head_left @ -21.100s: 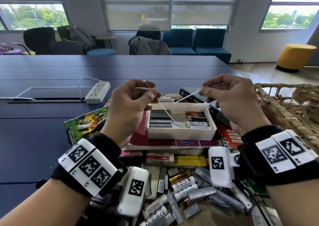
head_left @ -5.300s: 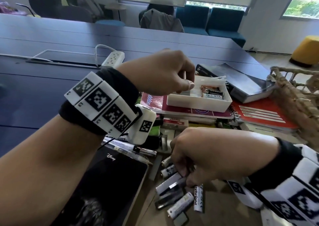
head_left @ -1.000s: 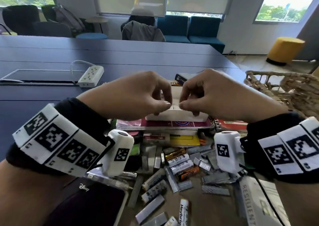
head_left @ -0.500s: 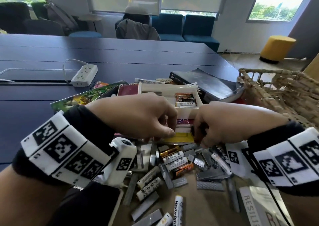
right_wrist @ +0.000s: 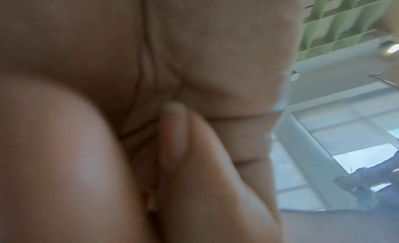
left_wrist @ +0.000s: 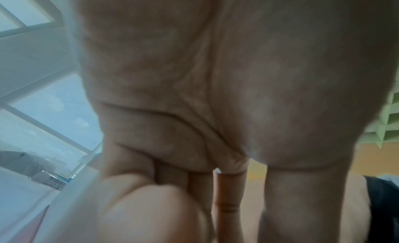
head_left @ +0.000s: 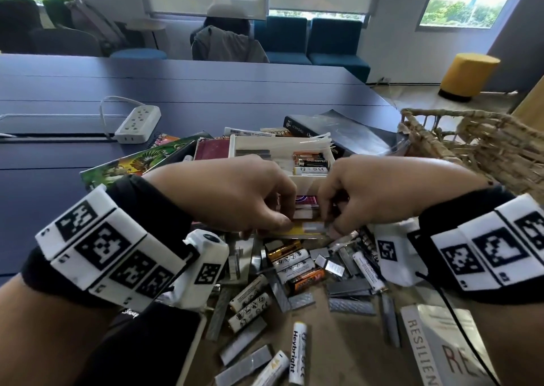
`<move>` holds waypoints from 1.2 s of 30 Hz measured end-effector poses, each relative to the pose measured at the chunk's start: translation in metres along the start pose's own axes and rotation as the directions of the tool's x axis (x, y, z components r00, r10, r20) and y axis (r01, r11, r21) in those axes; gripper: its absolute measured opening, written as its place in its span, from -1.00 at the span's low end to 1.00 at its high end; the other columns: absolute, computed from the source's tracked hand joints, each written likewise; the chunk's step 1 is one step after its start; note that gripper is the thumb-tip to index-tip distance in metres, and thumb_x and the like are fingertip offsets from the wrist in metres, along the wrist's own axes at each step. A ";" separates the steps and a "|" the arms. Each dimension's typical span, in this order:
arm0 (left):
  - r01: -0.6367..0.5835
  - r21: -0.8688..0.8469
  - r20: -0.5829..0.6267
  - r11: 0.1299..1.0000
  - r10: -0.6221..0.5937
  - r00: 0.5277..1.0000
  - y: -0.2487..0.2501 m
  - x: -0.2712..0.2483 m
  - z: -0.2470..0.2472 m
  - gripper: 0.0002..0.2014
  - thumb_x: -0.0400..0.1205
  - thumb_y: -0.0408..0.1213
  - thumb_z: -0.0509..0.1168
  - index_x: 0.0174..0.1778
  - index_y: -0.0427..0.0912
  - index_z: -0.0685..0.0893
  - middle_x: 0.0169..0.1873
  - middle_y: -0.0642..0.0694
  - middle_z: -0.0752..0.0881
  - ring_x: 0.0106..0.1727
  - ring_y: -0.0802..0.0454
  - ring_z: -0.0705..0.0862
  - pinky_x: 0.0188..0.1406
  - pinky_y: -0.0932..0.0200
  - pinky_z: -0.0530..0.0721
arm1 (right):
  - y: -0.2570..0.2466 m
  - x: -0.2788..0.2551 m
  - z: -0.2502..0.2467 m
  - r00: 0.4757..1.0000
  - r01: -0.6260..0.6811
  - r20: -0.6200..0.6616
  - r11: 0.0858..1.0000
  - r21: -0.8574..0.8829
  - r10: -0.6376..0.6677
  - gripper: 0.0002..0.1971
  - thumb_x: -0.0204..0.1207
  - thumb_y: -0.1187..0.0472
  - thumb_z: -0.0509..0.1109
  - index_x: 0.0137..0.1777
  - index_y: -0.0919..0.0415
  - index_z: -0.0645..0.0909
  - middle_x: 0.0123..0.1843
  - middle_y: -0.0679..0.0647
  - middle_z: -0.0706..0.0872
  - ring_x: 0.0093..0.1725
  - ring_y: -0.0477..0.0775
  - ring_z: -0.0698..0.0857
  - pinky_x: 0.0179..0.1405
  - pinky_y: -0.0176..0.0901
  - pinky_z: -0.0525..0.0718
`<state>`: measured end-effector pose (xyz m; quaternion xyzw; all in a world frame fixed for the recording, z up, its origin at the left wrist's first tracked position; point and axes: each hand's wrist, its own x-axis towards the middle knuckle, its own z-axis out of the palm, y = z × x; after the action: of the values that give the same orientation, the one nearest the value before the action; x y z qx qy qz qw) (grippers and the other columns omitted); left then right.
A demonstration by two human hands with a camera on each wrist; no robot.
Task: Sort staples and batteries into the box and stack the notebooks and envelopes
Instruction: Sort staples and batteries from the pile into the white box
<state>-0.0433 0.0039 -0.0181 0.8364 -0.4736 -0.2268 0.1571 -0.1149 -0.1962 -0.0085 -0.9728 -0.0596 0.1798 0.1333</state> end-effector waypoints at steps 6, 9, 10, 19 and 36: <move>-0.014 0.034 0.004 0.999 0.014 1.000 0.006 0.004 0.008 -0.95 0.66 -0.04 0.44 -0.06 0.11 0.78 -0.29 0.07 0.80 -0.37 0.13 0.78 -0.33 -0.06 0.84 | 0.006 -0.001 -0.028 0.956 0.132 -0.282 0.976 0.172 -0.080 -0.93 0.46 0.07 0.64 -0.21 -0.02 0.82 -0.50 -0.12 0.64 -0.50 -0.21 0.50 -0.35 -0.16 0.51; -0.053 0.064 0.004 0.997 0.053 0.999 0.012 0.006 0.013 -0.91 0.66 -0.03 0.43 -0.06 0.09 0.80 -0.32 0.12 0.80 -0.41 0.19 0.74 -0.38 0.09 0.81 | 0.010 0.002 -0.033 0.937 0.138 -0.344 0.973 0.185 -0.068 -0.91 0.47 0.05 0.65 -0.19 0.00 0.83 -0.51 -0.14 0.65 -0.51 -0.23 0.54 -0.31 -0.16 0.54; -0.063 0.069 0.013 0.996 0.062 0.998 0.014 0.006 0.015 -0.90 0.66 -0.01 0.42 -0.06 0.09 0.80 -0.32 0.14 0.80 -0.40 0.20 0.74 -0.38 0.19 0.77 | 0.011 0.004 -0.033 0.927 0.141 -0.369 0.972 0.191 -0.062 -0.91 0.48 0.06 0.64 -0.18 0.02 0.83 -0.52 -0.16 0.66 -0.53 -0.24 0.55 -0.31 -0.19 0.54; -0.157 0.313 0.058 0.937 0.146 0.988 0.054 0.022 0.043 -0.87 0.60 0.05 0.43 -0.07 0.11 0.73 -0.21 0.19 0.73 -0.18 0.23 0.69 -0.15 0.20 0.71 | 0.023 0.023 -0.026 0.662 0.150 -0.738 0.940 0.306 0.135 -0.89 0.43 0.12 0.67 -0.24 0.07 0.80 -0.41 -0.17 0.66 -0.52 -0.28 0.54 -0.50 -0.52 0.42; -0.168 0.434 0.111 0.885 0.133 0.985 0.076 0.029 0.053 -0.81 0.48 -0.02 0.51 -0.10 -0.01 0.74 -0.15 0.07 0.68 -0.14 0.05 0.67 -0.19 0.07 0.75 | 0.028 0.028 -0.023 0.576 0.161 -0.787 0.913 0.375 0.222 -0.90 0.48 0.11 0.64 -0.21 0.04 0.79 -0.31 -0.08 0.71 -0.34 -0.17 0.58 -0.34 -0.35 0.48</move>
<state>-0.1128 -0.0619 -0.0331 0.8014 -0.5819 -0.1329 -0.0382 -0.0787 -0.2240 -0.0051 -0.8956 0.0644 -0.2779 0.3413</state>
